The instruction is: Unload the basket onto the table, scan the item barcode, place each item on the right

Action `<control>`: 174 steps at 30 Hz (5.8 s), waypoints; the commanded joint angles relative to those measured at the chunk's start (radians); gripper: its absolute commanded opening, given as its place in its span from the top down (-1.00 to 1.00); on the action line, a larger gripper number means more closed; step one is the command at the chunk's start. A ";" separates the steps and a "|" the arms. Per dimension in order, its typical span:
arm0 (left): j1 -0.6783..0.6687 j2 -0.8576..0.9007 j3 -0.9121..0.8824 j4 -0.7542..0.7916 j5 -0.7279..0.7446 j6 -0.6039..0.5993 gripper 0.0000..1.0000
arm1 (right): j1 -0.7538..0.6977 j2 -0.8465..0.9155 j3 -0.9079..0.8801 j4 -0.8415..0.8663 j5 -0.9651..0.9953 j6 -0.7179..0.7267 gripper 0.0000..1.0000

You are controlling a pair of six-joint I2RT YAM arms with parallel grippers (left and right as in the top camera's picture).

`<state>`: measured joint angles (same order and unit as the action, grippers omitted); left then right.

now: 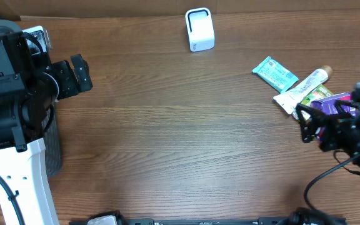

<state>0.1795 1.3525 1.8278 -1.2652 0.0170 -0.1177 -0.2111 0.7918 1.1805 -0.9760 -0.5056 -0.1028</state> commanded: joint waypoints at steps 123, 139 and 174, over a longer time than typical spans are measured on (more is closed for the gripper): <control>-0.164 -1.348 -1.823 1.188 -0.024 0.118 -0.99 | 0.331 -0.789 -1.172 0.896 0.553 0.167 -1.00; -0.164 -1.348 -1.823 1.188 -0.024 0.118 -0.99 | 0.331 -0.789 -1.172 0.896 0.553 0.167 -1.00; -0.164 -1.348 -1.823 1.188 -0.024 0.118 -0.99 | 0.331 -0.789 -1.172 0.896 0.553 0.167 -1.00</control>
<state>0.0090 0.0158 0.0097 -0.0792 0.0032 -0.0189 0.1131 0.0147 0.0181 -0.0860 0.0341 0.0700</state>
